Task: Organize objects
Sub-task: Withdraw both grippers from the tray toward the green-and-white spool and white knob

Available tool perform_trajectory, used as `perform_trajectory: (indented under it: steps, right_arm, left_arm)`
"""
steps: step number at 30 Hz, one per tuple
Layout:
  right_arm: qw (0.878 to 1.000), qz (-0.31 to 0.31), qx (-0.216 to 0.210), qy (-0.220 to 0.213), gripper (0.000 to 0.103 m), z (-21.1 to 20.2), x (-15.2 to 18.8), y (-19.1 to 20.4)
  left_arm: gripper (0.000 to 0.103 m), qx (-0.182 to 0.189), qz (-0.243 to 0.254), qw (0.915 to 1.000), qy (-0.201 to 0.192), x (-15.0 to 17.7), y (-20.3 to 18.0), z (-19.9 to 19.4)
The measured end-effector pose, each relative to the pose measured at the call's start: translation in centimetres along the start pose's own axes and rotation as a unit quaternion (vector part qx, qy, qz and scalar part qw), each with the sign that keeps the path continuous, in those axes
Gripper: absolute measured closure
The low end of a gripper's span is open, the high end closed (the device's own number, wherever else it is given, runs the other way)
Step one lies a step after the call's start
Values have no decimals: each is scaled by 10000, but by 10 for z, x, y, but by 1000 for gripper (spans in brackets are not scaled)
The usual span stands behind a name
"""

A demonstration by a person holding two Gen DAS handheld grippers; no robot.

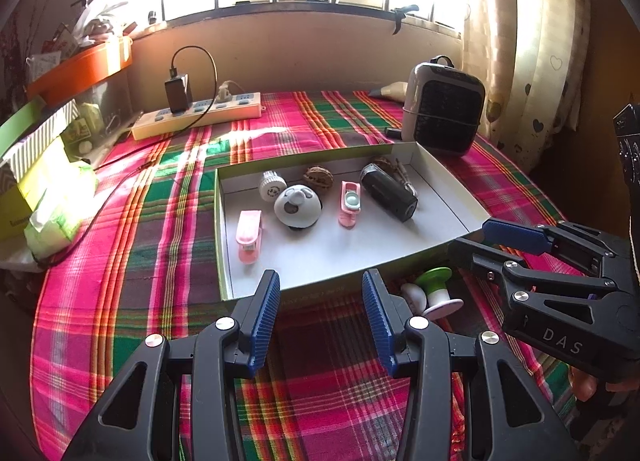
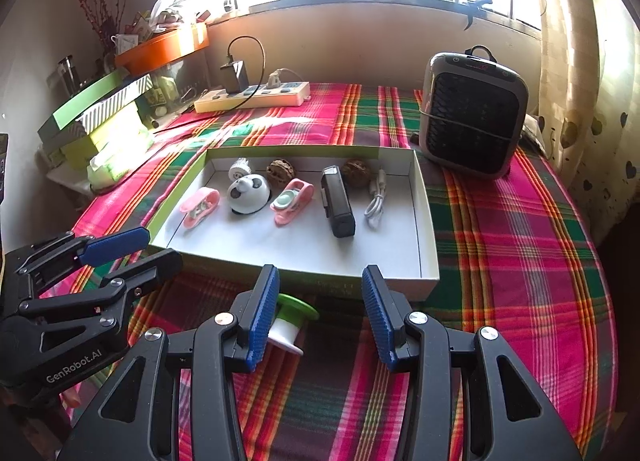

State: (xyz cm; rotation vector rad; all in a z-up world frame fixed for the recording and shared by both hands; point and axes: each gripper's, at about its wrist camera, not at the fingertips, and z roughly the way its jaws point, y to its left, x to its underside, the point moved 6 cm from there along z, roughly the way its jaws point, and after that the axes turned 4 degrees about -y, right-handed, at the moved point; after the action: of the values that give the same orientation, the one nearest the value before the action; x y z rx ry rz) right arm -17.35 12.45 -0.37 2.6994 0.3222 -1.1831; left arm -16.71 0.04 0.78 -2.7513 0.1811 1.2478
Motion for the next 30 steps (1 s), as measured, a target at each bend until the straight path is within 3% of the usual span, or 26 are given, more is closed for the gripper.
perform_trajectory:
  steps: [18, 30]
  right_arm:
    - [9994, 255, 142, 161, 58, -7, 36, -32]
    - [9991, 375, 114, 148, 58, -9, 41, -43]
  left_arm:
    - [61, 871, -129, 9955, 349, 26, -37, 13]
    - [60, 1012, -231, 9934, 497, 20, -45, 32]
